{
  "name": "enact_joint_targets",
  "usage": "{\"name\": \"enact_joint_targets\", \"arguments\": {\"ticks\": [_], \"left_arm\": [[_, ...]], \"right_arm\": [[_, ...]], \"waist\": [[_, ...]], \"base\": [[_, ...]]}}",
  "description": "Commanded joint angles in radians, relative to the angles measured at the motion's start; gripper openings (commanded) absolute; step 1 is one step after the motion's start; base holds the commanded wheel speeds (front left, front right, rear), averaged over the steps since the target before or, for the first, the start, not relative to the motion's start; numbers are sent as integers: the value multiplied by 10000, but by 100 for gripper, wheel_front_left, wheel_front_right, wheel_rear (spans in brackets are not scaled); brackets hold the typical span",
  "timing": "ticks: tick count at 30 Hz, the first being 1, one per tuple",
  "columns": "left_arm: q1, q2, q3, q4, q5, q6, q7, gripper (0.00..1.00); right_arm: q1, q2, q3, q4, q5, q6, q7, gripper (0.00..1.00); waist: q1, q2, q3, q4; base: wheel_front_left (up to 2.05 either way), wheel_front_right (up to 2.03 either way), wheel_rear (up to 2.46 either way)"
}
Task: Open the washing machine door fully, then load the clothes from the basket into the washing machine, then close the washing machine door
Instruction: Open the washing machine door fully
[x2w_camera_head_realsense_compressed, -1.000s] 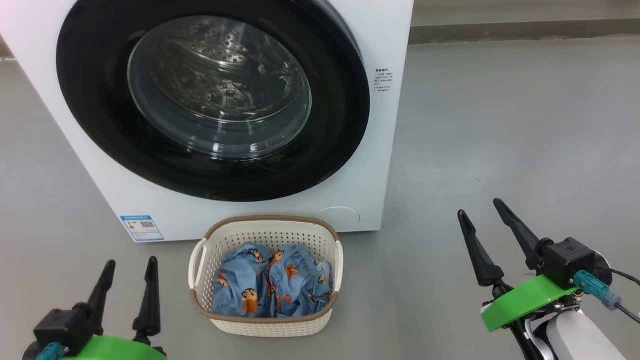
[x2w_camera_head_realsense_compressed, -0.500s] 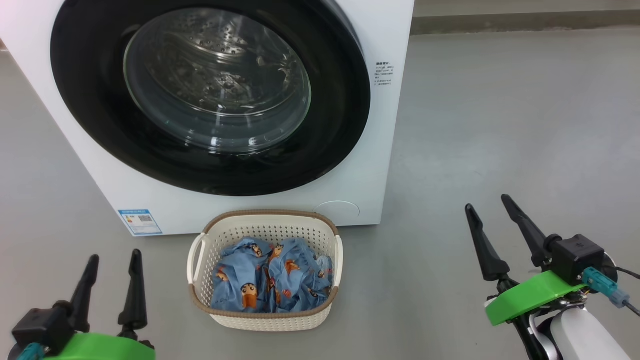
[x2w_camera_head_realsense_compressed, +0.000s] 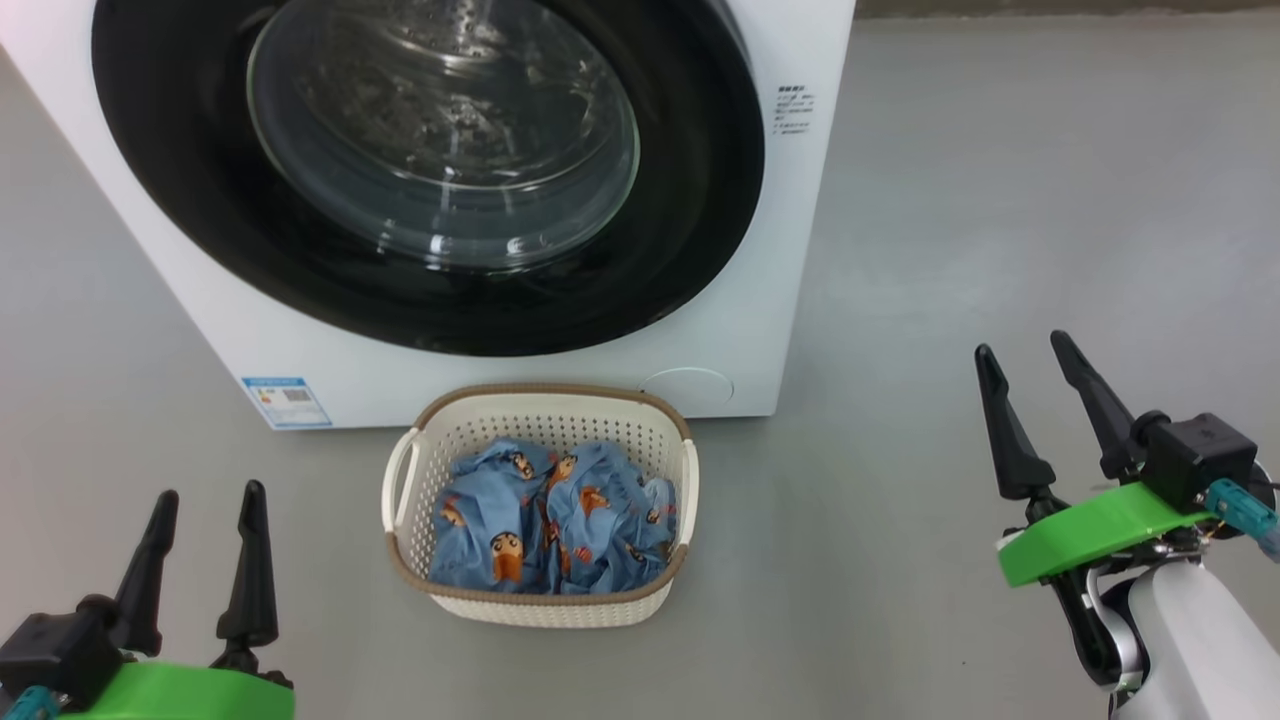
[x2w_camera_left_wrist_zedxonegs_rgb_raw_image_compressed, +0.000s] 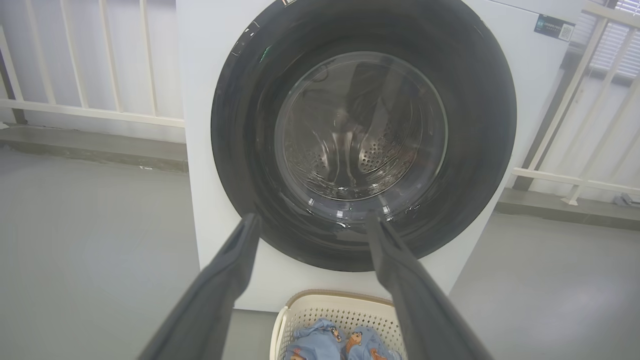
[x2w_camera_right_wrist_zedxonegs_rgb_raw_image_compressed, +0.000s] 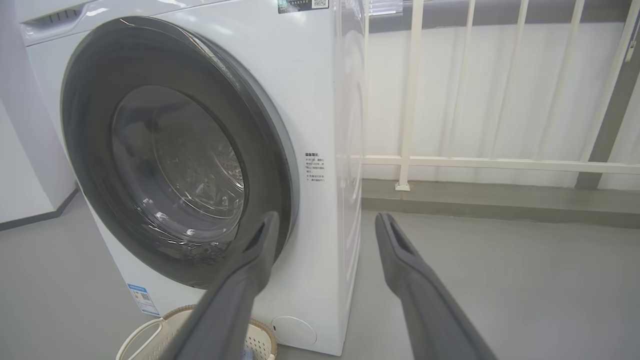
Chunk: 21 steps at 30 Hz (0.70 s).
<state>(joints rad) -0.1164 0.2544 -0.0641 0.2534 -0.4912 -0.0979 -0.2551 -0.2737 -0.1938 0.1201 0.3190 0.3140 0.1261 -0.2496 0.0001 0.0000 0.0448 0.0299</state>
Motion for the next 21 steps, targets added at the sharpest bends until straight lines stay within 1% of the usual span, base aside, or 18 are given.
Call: {"name": "enact_joint_targets", "arguments": {"ticks": [1, 3, 5, 12, 17, 18, 19, 21], "left_arm": [[-298, 249, 388, -346, 90, -71, -66, 100], [-332, 276, 401, -408, 91, -120, -66, 100], [-336, 289, 375, -418, 61, -165, -66, 100], [-501, 311, 373, -532, -26, -266, -66, 100], [-622, 339, 365, -539, -98, -302, -66, 100], [-647, 345, 363, -538, -115, -306, -66, 100], [-672, 354, 361, -541, -133, -310, -66, 100], [-726, 374, 353, -544, -161, -316, -66, 100]], "right_arm": [[-362, -66, 104, -177, -81, 46, -122, 100], [-514, -70, -1, -124, -32, 46, -122, 100], [-674, 15, -212, -48, 229, 46, -122, 100], [-1473, -14, -503, 310, 936, 46, -122, 100], [-2104, -101, -745, 360, 1857, 46, -89, 100], [-2235, -151, -789, 365, 2042, 46, -50, 91], [-2374, -193, -810, 372, 2256, 46, 13, 67], [-2666, -304, -820, 413, 2681, 46, 193, 24]], "waist": [[-1, 0, 168, 140], [-1, 0, 304, 210], [-1, 0, 450, 270], [-1, 0, 953, 447], [-1, 0, 1237, 559], [-1, 0, 1296, 582], [-1, 0, 1358, 602], [-1, 0, 1484, 648]], "base": [[0, 0, 0], [0, 0, 0], [0, 0, 0], [0, 0, 0], [0, 0, 0], [0, 0, 0], [0, 0, 0], [0, 0, 0]]}}
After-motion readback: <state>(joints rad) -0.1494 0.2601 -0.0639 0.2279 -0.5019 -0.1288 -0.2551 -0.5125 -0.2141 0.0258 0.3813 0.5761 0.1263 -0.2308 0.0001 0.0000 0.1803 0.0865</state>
